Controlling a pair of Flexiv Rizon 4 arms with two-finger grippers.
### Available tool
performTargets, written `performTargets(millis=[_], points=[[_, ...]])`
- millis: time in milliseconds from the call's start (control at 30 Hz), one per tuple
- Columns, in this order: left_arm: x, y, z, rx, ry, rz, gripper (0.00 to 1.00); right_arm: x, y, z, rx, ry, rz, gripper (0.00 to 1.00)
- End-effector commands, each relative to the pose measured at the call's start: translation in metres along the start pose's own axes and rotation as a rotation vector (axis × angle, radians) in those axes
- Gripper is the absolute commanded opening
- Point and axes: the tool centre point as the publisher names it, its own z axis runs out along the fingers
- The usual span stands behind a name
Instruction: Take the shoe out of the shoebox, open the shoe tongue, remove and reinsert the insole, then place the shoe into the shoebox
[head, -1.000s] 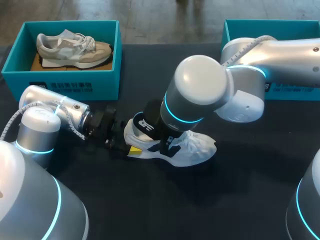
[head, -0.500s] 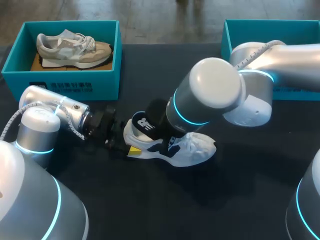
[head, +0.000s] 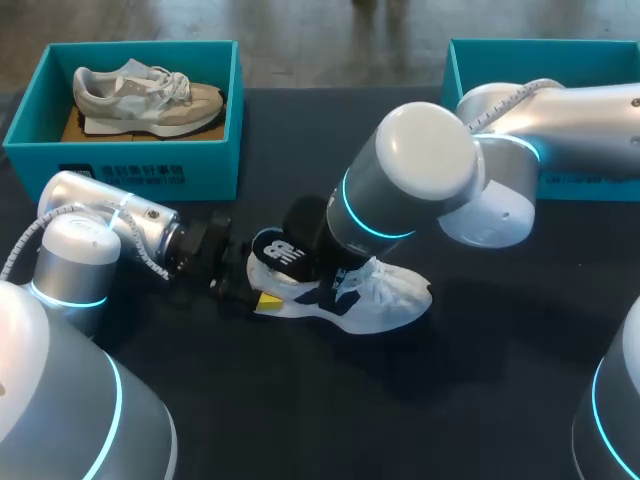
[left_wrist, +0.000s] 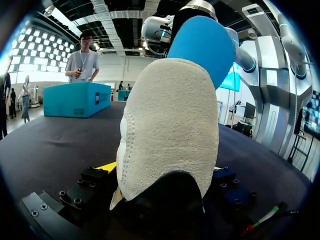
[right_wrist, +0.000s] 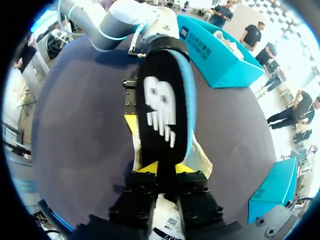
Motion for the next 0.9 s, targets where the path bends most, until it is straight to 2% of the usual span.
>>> performTargets(millis=[33,167,633,900], points=[[-0.001,-0.001,0.001,-0.001,0.000,-0.001,0.00,0.002,-0.001,-0.001,0.005,-0.004,0.004,0.36],[-0.001,-0.001,0.001,-0.001,0.000,-0.001,0.00,0.002,-0.003,-0.005,0.007,-0.009,0.011,0.37],[-0.001,-0.001,0.001,-0.001,0.000,-0.001,0.00,-0.004,-0.003,-0.036,-0.002,-0.074,0.008,0.33],[-0.001,-0.001,0.001,-0.001,0.000,-0.001,0.00,-0.005,-0.003,-0.045,-0.006,-0.090,0.007,0.32]])
